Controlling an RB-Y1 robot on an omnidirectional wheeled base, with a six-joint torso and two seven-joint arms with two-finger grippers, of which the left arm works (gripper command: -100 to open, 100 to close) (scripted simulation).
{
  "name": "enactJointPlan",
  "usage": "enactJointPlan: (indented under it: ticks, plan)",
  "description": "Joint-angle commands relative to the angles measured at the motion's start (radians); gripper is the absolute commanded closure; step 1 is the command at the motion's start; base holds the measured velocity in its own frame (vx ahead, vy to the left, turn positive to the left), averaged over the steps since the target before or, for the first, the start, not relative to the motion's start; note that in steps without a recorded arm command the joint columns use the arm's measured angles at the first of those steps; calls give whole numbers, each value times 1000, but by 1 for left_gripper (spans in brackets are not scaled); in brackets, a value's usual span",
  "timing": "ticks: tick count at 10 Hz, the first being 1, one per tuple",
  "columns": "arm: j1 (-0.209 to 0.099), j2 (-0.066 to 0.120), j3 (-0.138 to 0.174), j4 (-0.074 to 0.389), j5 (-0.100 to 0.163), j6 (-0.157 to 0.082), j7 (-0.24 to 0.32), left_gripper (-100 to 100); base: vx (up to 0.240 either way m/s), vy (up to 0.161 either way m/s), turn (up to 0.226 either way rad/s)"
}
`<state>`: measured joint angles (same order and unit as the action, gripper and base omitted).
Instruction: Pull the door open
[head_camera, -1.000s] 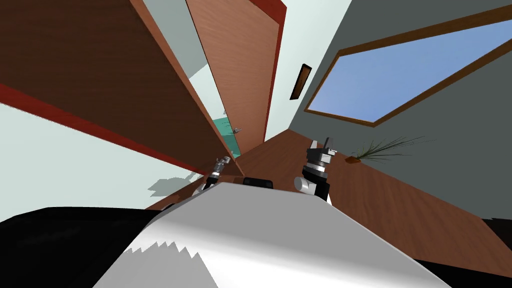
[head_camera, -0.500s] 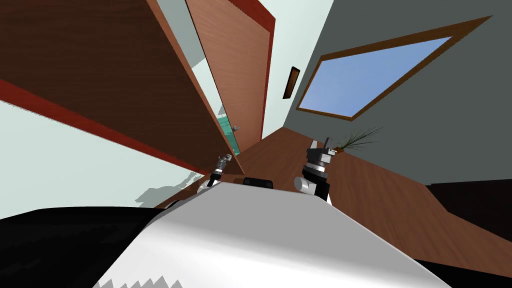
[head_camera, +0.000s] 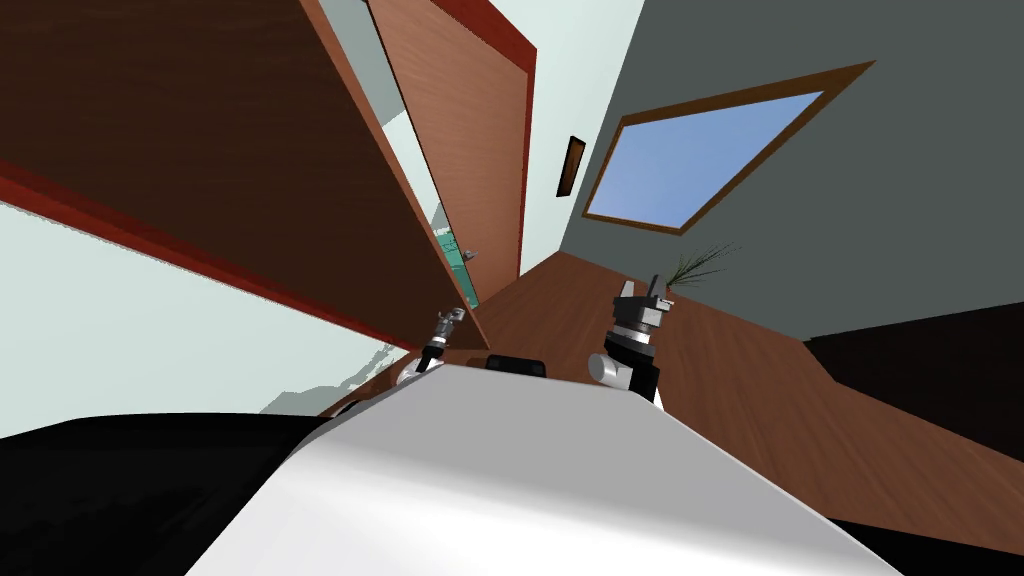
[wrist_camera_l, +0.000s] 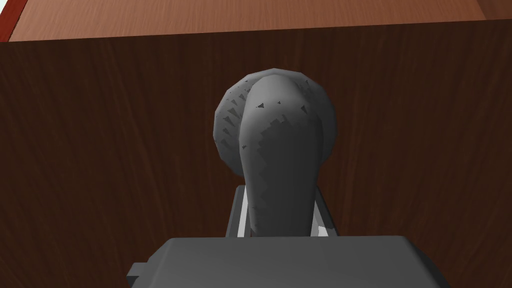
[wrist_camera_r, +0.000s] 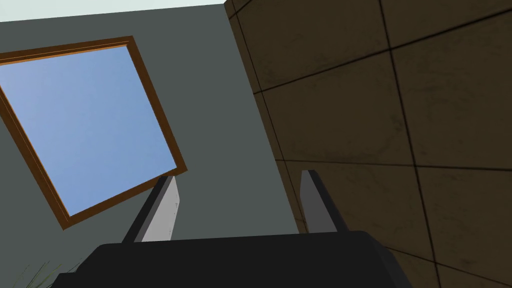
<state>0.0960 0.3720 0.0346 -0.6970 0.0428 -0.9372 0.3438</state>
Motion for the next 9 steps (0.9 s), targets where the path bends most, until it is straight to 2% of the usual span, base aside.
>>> enactJointPlan:
  ticks: [1, 4, 6, 8, 9]
  plan:
    - [11, 7, -6, 15, -3, -30, 12, 100, -147, 32, -181]
    - [50, 34, -18, 30, -8, -94, 43, 100, -190, 23, -171]
    - [75, 52, -25, 40, -12, -137, 64, 100, -216, 75, -189]
    - [95, 66, -31, 48, -14, -168, 80, 100, -203, 43, -127]
    - [75, 64, -28, 72, -13, -168, 75, 100, -82, 14, -5]
